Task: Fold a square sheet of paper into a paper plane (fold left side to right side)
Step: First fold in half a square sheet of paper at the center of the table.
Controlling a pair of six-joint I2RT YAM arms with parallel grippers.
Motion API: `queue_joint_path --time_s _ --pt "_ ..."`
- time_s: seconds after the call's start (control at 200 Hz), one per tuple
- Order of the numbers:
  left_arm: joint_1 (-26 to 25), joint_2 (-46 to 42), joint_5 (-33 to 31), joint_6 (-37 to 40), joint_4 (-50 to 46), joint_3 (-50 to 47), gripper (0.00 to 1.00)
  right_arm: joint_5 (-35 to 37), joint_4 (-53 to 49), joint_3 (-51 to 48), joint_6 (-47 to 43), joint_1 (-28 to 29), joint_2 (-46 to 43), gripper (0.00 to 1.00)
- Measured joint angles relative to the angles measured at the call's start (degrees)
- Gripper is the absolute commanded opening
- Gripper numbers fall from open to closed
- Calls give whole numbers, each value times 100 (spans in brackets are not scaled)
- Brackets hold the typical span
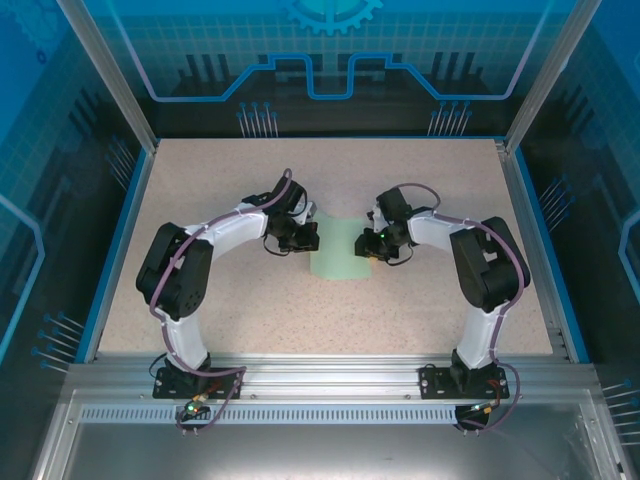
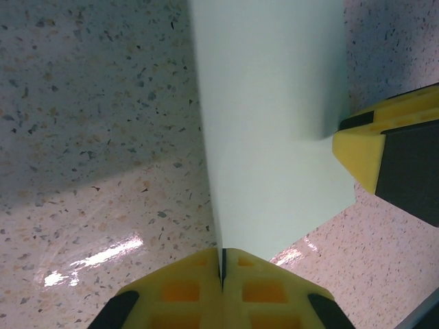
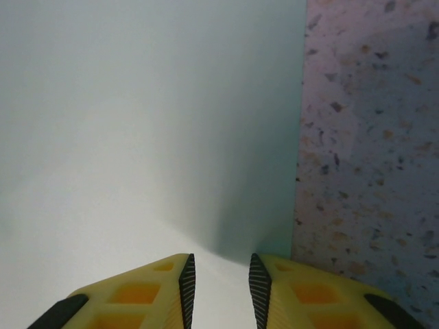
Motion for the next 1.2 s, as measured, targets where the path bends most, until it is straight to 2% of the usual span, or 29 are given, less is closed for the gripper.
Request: queue_joint_path --time_s 0.14,0.27,0.35,0.62,0.865,1.201 --pt "0 74 0 0 7 70 10 -20 175 -157 63 2 -92 31" --pt "0 101 46 7 7 72 22 -17 190 -166 87 2 -96 31" --pt "0 101 140 -42 33 72 35 -15 188 -166 85 7 -96 31" --pt "0 101 754 -463 584 63 55 -15 205 -175 87 7 -96 32" --pt "-39 282 1215 -772 1217 63 61 -55 376 -297 131 7 -155 32" --pt "-260 669 1456 -962 1521 63 56 -481 581 -570 199 -94 -310 33"
